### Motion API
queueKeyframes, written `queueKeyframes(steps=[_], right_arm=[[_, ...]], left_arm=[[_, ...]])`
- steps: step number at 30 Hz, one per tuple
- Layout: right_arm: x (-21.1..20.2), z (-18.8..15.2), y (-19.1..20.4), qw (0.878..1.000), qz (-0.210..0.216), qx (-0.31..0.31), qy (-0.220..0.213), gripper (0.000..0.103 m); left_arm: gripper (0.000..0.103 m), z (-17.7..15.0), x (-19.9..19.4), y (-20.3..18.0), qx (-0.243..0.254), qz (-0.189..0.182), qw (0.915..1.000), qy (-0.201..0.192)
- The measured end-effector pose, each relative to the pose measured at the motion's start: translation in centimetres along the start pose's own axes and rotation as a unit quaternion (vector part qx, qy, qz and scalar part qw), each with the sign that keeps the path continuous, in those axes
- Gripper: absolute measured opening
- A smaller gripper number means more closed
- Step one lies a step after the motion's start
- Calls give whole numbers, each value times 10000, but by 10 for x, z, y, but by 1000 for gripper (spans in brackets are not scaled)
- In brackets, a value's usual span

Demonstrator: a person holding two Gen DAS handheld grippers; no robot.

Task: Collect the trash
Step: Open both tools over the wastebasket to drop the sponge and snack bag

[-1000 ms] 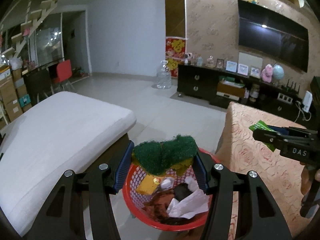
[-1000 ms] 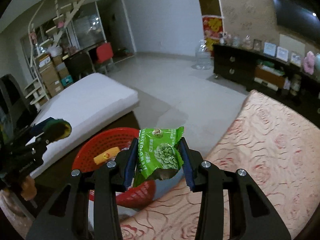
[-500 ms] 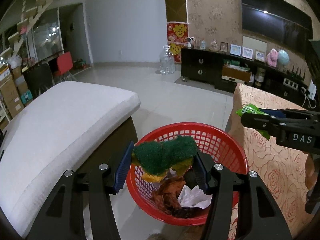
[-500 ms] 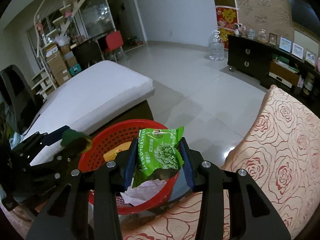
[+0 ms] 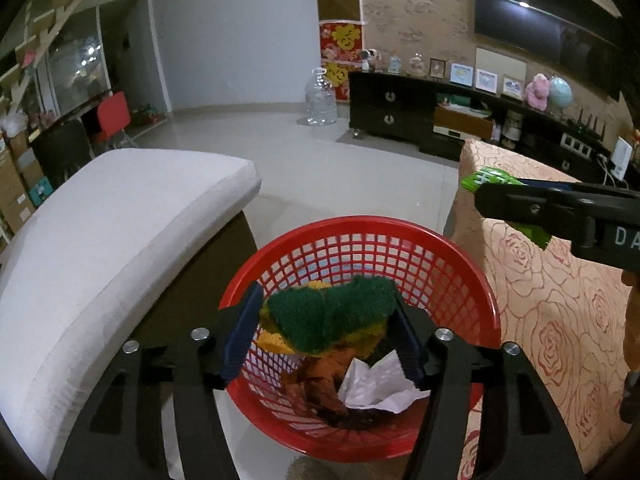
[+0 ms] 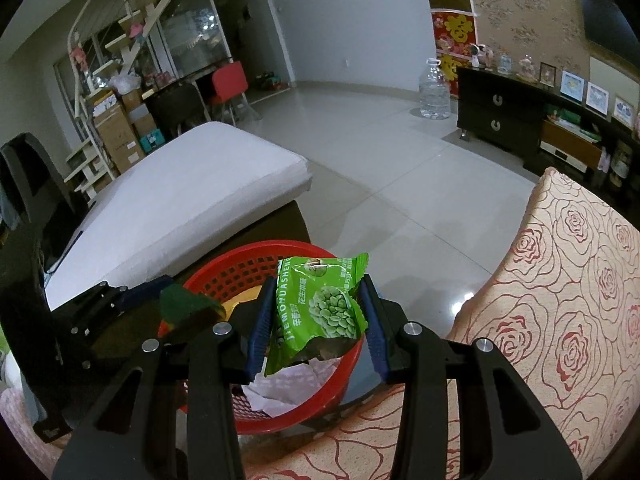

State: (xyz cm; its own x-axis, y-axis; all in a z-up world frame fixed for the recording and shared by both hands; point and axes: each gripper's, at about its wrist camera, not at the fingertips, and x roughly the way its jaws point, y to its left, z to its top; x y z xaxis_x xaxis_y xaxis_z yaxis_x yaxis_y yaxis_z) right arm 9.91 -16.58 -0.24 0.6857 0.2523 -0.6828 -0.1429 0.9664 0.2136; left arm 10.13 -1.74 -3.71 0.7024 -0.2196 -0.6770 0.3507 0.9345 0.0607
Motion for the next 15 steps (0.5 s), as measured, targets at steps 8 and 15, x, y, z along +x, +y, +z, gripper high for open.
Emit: queueKeyframes(steps=[8, 15], right_arm=[[-2, 3, -1, 10000, 70, 24, 12, 40], [6, 0, 4, 9999, 133, 6, 92, 40]], left_arm=[[78, 3, -11, 9, -86, 112, 9999, -88], [83, 8, -41, 30, -180, 740, 9960, -471]])
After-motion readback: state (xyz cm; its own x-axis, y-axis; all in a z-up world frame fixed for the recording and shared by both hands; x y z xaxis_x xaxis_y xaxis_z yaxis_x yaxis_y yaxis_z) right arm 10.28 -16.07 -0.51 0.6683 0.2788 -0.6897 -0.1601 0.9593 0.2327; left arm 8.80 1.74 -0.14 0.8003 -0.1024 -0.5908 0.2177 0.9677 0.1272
